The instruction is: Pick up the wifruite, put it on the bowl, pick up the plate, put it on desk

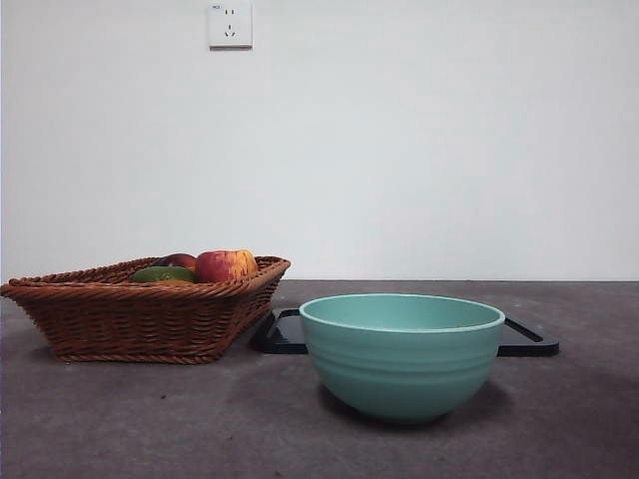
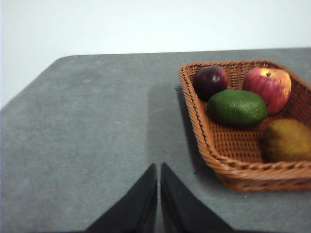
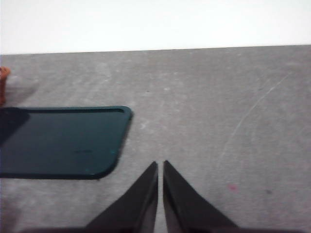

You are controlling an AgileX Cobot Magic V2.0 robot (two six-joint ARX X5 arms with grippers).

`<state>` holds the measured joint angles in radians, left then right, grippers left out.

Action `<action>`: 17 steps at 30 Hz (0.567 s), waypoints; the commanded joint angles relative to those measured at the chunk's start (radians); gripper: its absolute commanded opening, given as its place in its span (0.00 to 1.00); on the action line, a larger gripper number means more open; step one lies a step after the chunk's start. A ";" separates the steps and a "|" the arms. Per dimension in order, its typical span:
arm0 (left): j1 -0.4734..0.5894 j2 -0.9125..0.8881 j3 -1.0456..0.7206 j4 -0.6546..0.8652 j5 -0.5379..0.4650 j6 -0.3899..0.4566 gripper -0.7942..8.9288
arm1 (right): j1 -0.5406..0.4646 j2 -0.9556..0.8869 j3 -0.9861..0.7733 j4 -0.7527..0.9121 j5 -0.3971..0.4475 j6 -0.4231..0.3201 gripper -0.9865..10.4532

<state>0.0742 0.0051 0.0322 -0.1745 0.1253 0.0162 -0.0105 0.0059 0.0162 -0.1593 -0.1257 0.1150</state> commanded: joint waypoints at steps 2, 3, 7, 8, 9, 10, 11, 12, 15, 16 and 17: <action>0.002 -0.002 -0.020 -0.003 -0.002 -0.211 0.09 | 0.000 -0.002 -0.004 0.018 -0.017 0.097 0.09; 0.002 -0.002 -0.020 -0.003 -0.001 -0.249 0.09 | 0.000 -0.002 -0.004 0.017 -0.016 0.113 0.09; 0.002 -0.002 -0.018 0.008 -0.001 -0.358 0.09 | 0.000 -0.002 0.000 0.018 -0.021 0.160 0.09; 0.002 -0.002 -0.013 0.008 0.000 -0.380 0.09 | 0.000 -0.002 0.003 0.017 -0.028 0.175 0.09; 0.002 -0.002 -0.006 0.008 0.002 -0.397 0.09 | 0.000 -0.002 0.010 0.017 -0.031 0.191 0.09; 0.002 -0.002 0.004 0.008 0.004 -0.405 0.09 | 0.000 -0.002 0.019 0.017 -0.031 0.203 0.09; 0.002 -0.002 0.015 0.008 0.006 -0.408 0.09 | 0.000 -0.002 0.030 0.017 -0.031 0.210 0.09; 0.002 -0.002 0.026 0.008 0.011 -0.417 0.09 | 0.000 -0.002 0.042 0.016 -0.031 0.216 0.09; 0.002 -0.002 0.073 -0.001 0.038 -0.456 0.09 | 0.000 -0.002 0.092 0.016 -0.031 0.218 0.09; 0.002 0.000 0.093 -0.011 0.044 -0.456 0.09 | 0.000 -0.002 0.112 0.016 -0.031 0.218 0.09; 0.002 0.000 0.113 -0.023 0.048 -0.456 0.09 | 0.000 -0.002 0.131 0.015 -0.031 0.218 0.09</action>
<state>0.0742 0.0055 0.1215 -0.2073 0.1669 -0.4179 -0.0105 0.0063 0.1303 -0.1539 -0.1566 0.3172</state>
